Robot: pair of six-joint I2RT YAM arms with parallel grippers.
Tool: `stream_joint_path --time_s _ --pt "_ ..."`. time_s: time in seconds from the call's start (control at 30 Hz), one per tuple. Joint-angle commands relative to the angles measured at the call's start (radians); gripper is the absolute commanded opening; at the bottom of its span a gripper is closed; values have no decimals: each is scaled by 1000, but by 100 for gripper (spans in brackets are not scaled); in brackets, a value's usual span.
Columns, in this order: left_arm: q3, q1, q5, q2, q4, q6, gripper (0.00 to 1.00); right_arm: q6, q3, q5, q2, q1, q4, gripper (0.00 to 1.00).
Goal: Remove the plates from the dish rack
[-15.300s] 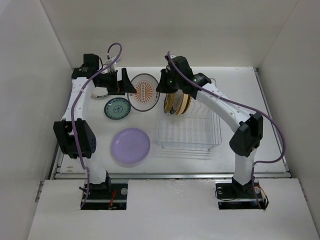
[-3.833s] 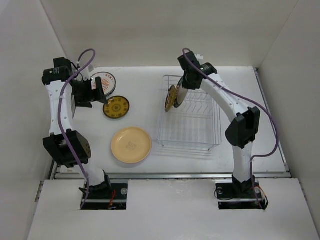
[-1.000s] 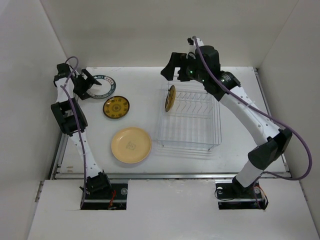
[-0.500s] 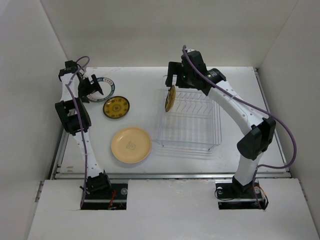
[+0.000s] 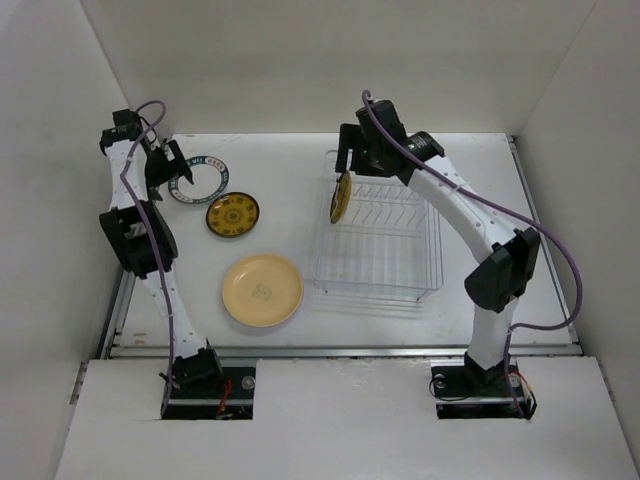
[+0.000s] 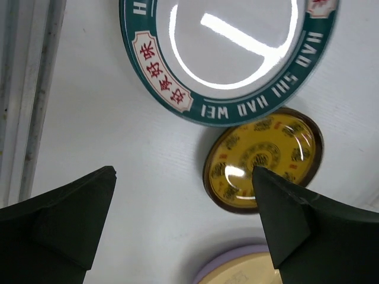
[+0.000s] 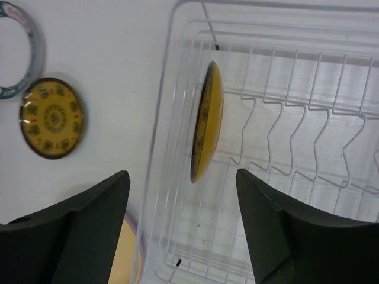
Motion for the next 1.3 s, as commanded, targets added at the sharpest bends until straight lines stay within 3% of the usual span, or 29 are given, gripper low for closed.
stream_joint_path --time_s 0.0,0.17,0.37,0.4,0.5,0.53,0.77,1.03,1.2,1.27 --pt "-37 1 22 -214 -18 9 100 39 53 86 104 -2 -123 77" --pt "-160 1 57 -364 8 64 100 28 -28 -2 116 -2 18 70" --pt "-238 1 36 -472 -69 134 100 19 41 -12 222 -2 52 54" --pt "-264 1 35 -499 -78 145 100 19 56 -12 231 -2 52 41" --pt "-330 1 106 -555 -87 202 100 19 67 -21 241 -2 43 15" --pt "-345 1 168 -566 -96 217 100 10 78 -21 241 -2 29 0" --pt "-355 -71 383 -619 -152 316 100 10 78 66 49 -2 -14 0" --pt "-355 -142 414 -638 -132 316 100 -33 25 201 -124 -2 -121 0" --pt "-355 -175 508 -638 -122 306 100 -42 -9 171 -164 -2 -97 0" --pt "-355 -203 632 -638 -122 306 100 -42 -76 49 -178 -2 -31 0"
